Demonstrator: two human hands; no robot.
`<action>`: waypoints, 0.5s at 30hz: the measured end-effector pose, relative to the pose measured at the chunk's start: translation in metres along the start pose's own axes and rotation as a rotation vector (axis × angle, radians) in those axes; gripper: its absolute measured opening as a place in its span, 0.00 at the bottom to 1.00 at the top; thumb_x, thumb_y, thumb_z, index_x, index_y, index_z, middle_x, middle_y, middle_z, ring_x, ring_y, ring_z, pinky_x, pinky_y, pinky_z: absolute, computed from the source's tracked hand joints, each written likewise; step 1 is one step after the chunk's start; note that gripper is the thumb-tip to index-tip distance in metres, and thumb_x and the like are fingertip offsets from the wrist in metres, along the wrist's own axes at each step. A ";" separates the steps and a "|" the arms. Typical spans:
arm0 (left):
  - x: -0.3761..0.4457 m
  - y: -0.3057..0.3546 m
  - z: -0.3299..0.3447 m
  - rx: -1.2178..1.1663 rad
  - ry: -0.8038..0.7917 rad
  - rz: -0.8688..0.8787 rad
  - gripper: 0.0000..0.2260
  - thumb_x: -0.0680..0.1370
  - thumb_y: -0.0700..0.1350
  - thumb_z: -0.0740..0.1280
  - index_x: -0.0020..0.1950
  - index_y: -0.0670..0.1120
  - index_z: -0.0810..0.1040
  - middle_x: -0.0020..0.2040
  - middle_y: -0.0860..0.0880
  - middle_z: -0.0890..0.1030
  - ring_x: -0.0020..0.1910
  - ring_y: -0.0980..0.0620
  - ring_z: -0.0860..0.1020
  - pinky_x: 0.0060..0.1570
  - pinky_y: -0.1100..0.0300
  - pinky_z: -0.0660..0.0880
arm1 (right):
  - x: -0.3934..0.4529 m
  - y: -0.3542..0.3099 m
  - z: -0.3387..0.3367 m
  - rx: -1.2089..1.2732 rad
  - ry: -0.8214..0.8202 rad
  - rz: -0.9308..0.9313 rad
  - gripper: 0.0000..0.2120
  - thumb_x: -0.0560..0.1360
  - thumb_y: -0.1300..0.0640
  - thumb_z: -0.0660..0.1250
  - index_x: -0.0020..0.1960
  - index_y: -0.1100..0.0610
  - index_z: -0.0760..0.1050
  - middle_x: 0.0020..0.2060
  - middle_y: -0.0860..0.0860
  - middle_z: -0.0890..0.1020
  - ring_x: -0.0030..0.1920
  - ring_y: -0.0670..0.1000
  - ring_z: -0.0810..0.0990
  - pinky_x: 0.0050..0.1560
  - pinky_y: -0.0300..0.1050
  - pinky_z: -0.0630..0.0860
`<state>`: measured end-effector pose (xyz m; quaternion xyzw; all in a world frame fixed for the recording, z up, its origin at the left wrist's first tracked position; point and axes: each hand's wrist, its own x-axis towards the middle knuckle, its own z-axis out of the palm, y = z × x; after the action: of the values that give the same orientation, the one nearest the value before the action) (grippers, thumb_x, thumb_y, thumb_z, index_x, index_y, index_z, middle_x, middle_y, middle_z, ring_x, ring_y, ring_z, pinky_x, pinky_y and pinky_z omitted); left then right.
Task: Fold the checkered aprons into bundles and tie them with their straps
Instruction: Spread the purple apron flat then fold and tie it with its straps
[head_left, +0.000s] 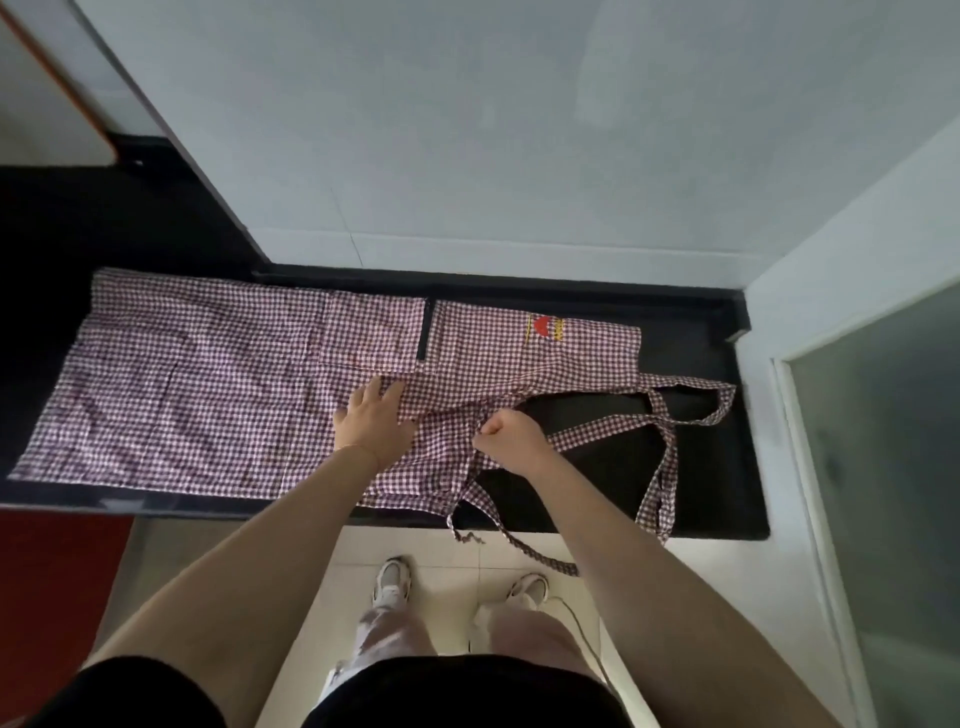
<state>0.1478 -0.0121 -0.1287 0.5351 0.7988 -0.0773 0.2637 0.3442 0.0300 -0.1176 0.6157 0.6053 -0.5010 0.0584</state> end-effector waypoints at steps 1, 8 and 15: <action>0.001 -0.002 -0.003 0.024 -0.008 0.016 0.29 0.80 0.53 0.61 0.80 0.52 0.55 0.81 0.45 0.53 0.78 0.42 0.55 0.74 0.40 0.58 | -0.002 0.000 0.007 -0.029 0.086 -0.001 0.10 0.76 0.53 0.69 0.52 0.59 0.76 0.47 0.55 0.79 0.50 0.54 0.77 0.57 0.55 0.77; 0.000 -0.020 -0.013 0.103 -0.092 0.151 0.33 0.79 0.53 0.62 0.81 0.55 0.51 0.81 0.45 0.51 0.79 0.41 0.54 0.74 0.39 0.57 | -0.034 -0.006 0.050 0.137 0.246 0.128 0.16 0.79 0.55 0.64 0.33 0.56 0.67 0.29 0.51 0.71 0.30 0.49 0.70 0.31 0.42 0.64; 0.006 -0.031 -0.027 0.219 -0.156 0.261 0.36 0.79 0.56 0.64 0.81 0.56 0.48 0.81 0.44 0.51 0.78 0.38 0.54 0.74 0.38 0.56 | -0.042 -0.024 0.076 0.408 0.247 0.244 0.12 0.79 0.52 0.65 0.42 0.58 0.71 0.36 0.51 0.75 0.33 0.48 0.73 0.31 0.37 0.66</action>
<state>0.1096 -0.0092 -0.1135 0.6520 0.6867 -0.1703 0.2728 0.2934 -0.0443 -0.1137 0.7399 0.4155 -0.5228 -0.0812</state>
